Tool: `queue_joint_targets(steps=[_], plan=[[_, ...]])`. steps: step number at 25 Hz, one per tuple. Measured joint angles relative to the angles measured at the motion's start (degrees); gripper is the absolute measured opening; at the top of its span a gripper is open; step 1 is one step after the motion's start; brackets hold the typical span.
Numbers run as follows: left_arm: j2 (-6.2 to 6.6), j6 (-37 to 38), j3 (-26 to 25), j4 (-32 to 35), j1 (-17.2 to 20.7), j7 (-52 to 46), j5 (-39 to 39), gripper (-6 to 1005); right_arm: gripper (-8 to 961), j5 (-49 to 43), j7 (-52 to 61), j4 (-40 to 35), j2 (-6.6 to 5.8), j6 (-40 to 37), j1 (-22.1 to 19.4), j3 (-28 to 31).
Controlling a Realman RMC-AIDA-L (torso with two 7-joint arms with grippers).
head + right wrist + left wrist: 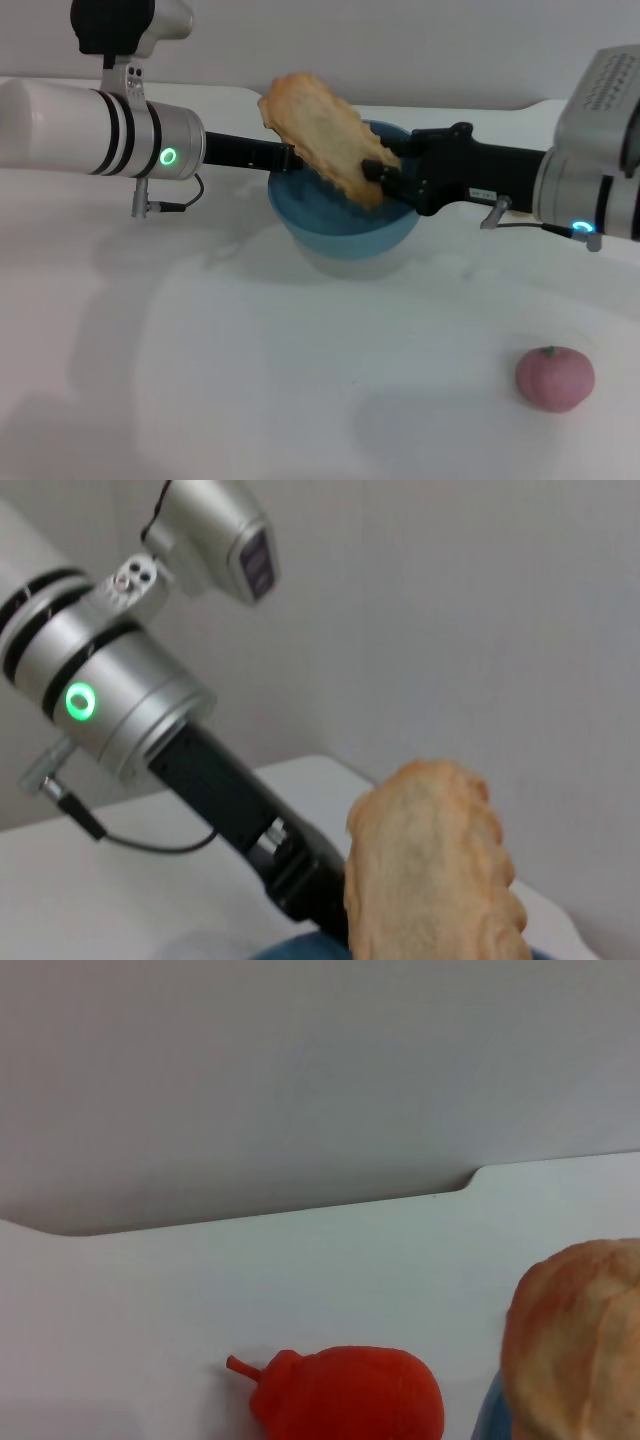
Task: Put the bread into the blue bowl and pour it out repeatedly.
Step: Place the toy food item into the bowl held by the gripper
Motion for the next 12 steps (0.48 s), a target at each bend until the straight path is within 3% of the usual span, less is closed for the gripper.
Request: queue_joint_targets(steps=[12], plan=[[0.01,0.02,-0.06,0.19,0.03,-0.04,0.00,9,351,-0.08,3.25,-5.91,-0.21,-0.81,-4.93,0.80]])
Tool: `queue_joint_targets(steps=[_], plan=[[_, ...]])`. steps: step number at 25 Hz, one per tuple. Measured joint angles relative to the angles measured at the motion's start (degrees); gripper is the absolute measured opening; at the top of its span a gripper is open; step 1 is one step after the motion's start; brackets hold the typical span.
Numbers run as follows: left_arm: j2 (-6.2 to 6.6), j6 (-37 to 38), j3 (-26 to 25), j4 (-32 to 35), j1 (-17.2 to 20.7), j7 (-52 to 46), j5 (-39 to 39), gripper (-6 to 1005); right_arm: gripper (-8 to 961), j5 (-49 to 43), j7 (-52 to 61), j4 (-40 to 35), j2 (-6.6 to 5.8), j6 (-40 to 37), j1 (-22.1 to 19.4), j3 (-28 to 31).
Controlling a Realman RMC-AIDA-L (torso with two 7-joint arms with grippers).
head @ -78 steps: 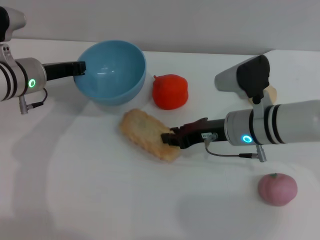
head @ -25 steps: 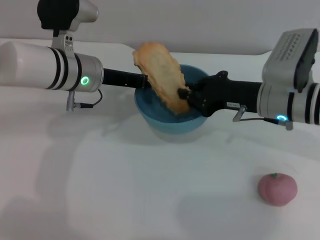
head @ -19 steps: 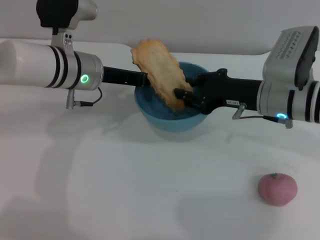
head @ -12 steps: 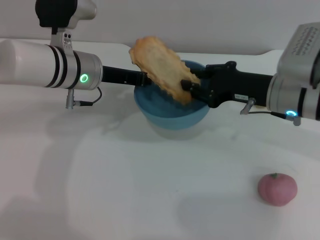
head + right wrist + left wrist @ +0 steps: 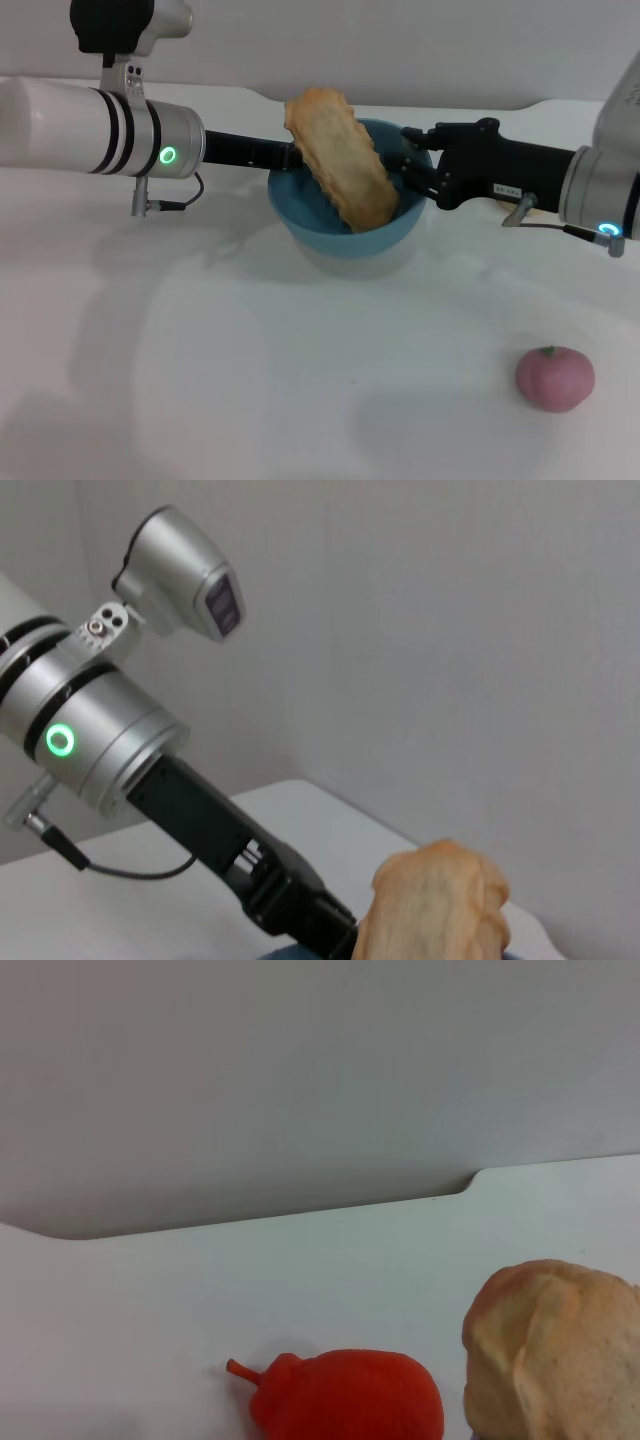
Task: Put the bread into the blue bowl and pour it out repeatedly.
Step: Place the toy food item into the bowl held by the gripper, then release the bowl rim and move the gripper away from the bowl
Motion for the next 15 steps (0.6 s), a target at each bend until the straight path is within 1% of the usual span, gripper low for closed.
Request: queue_joint_targets(steps=[4,6,8,10,15], plan=[[-0.02,0.00,0.03,-0.07,-0.01,0.18,0.00,10,351,0.73,-0.01,-3.71,0.10,-0.08,-2.40,0.74],[-0.05,0.11,0.22,-0.20,-0.02,0.21,0.02,10,351,3.18,-0.23,-5.15,0.30,-0.18,-4.08,2.68],[-0.10,0.50,0.75,-0.21,0.20,0.26,0.03,11,351,7.59,-0.45,-5.12,0.29,-0.12,-5.32,4.70],[-0.17,1.11,2.03,-0.13,0.45,0.31,0.03,11,351,14.43,-1.33,-3.81,0.09,-0.07,-6.72,7.31],[-0.36,2.10,6.88,-0.42,0.43,0.31,-0.10,9,351,28.14,-9.95,-0.61,0.03,-2.15,-10.29,10.34]])
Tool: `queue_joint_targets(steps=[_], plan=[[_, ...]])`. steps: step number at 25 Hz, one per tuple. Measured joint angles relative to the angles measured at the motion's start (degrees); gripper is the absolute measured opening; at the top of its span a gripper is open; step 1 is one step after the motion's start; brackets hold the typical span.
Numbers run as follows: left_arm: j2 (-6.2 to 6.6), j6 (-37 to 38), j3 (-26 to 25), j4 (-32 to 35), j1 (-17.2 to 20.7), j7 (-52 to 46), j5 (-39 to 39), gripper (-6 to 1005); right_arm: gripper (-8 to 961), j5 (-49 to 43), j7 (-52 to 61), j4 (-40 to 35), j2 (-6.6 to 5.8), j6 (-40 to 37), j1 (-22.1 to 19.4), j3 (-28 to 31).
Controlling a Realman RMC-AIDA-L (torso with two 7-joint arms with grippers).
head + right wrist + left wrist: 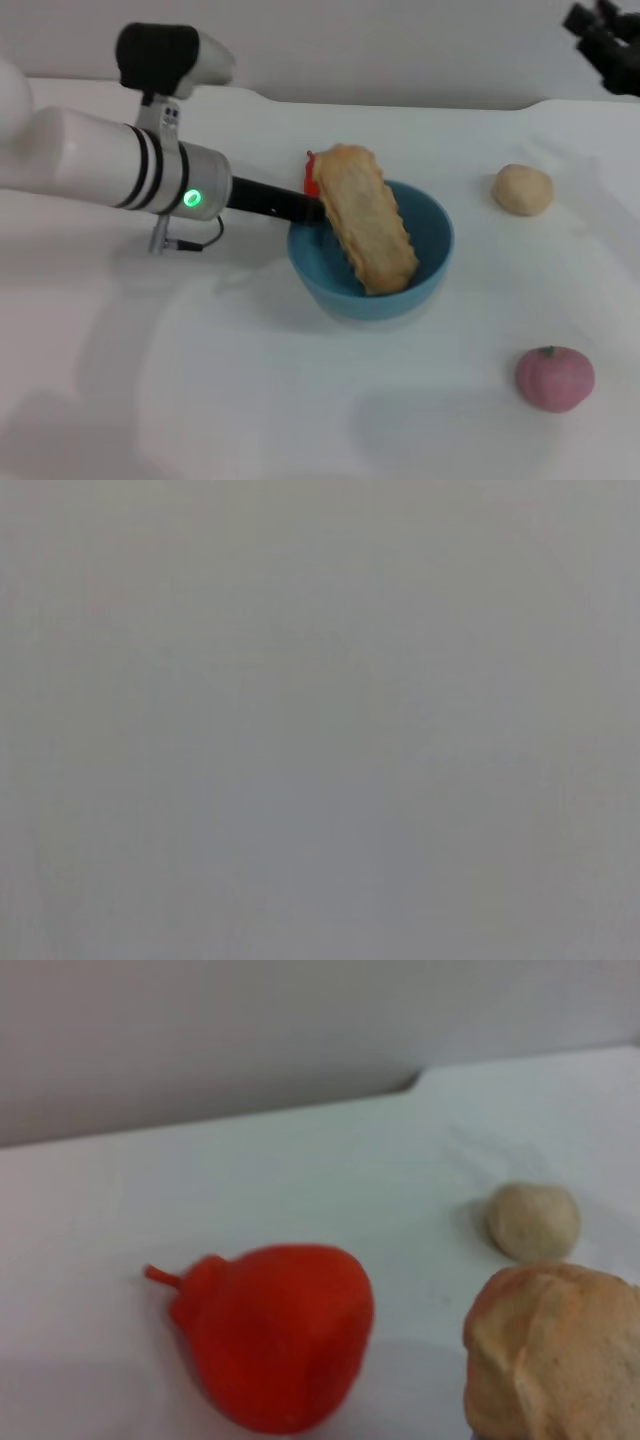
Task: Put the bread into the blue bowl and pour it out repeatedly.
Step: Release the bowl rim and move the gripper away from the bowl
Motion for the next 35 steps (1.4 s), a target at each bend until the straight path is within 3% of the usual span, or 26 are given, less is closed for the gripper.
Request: queue_joint_targets(steps=[6,16,23,29,34,35], plan=[[-0.20,-3.84,7.18,0.19,0.85,3.57,-5.66,15,351,5.79,-3.24,4.97,-0.12,-4.52,-1.18,2.90],[-0.12,-10.29,9.34,-7.51,0.03,4.45,-12.78,96,351,6.50,-3.34,8.88,-0.05,-5.26,0.45,3.72],[-0.03,-9.92,9.28,-7.19,0.48,4.47,-12.98,158,351,7.44,-3.35,9.86,-0.15,-5.25,0.83,3.77],[0.52,-9.83,8.26,-3.92,2.28,5.34,-12.67,360,351,7.49,-3.35,9.86,-0.17,-5.76,0.09,3.80],[0.43,-9.59,3.49,0.12,5.79,9.87,-12.78,590,351,7.52,-3.35,9.87,-0.13,-6.08,-0.45,3.84],[0.44,-9.59,2.84,0.39,6.12,10.14,-12.85,599,351,7.52,-3.35,9.87,-0.12,-6.09,-0.48,3.84]])
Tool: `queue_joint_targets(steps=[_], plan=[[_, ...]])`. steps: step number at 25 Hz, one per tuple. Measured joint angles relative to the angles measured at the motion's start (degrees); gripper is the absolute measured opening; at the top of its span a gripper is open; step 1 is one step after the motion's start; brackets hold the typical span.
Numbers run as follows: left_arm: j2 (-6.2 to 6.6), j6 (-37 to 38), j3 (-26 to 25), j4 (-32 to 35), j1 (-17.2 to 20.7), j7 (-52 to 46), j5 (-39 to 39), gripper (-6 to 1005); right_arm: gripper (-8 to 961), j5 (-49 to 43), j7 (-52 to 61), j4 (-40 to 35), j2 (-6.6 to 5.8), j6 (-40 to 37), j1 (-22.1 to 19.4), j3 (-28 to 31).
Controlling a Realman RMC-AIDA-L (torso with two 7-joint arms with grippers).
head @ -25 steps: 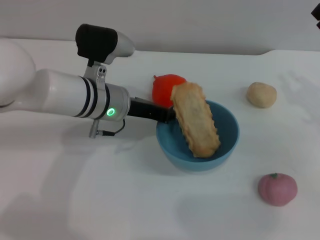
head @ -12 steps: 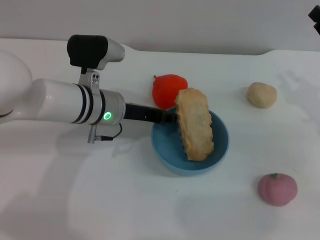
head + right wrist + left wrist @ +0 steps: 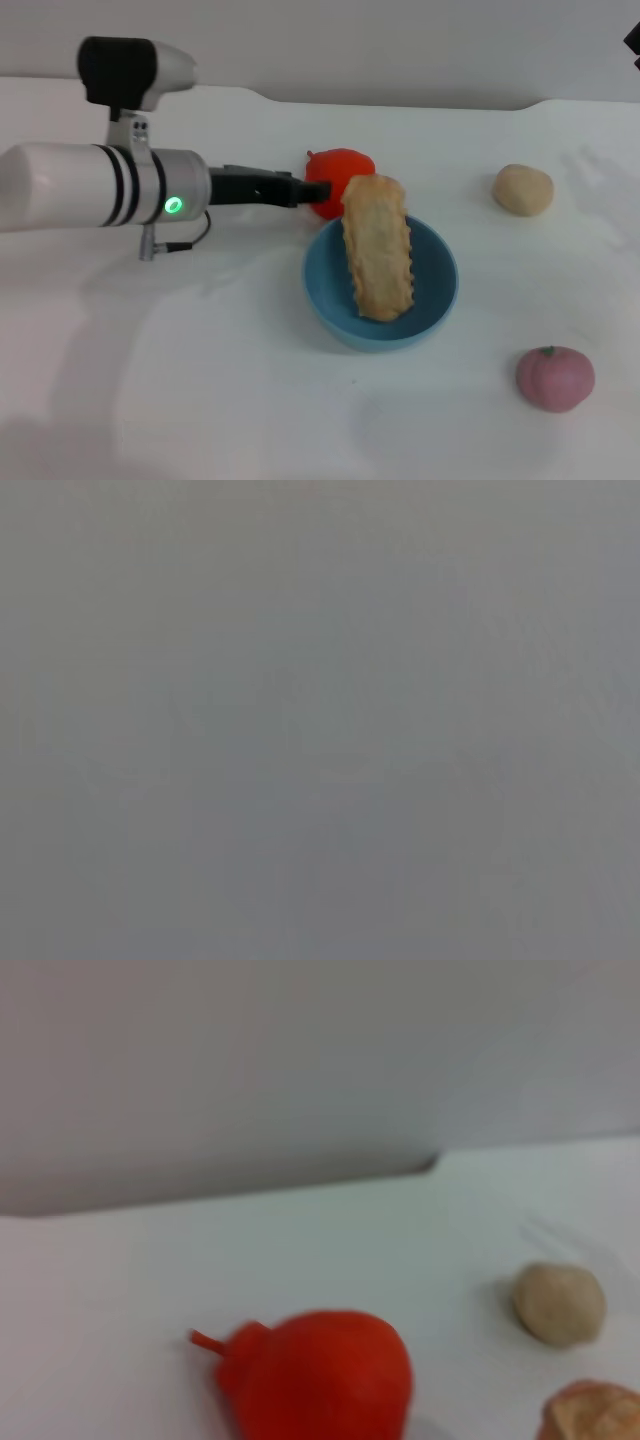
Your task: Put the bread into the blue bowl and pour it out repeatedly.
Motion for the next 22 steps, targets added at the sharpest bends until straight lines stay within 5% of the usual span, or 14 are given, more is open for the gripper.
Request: queue_joint_targets(steps=[9,13,17,22], plan=[[-0.31,-0.36,-8.38,4.07,5.33,6.21,-4.30,614,351,0.11,0.20,1.42,-0.11,-1.19,0.45,1.40],[-0.49,-1.12,-8.38,5.93,8.74,17.80,-15.21,612,351,0.21,0.55,4.65,-0.17,-5.13,1.13,5.21],[-0.61,-0.65,-7.98,5.59,13.17,35.88,-34.63,610,351,0.35,4.05,8.06,-0.21,-8.47,1.31,9.96],[-0.63,6.40,-8.19,2.79,16.81,55.83,-53.35,610,351,0.35,12.31,11.59,-0.39,-11.05,0.92,16.86]])
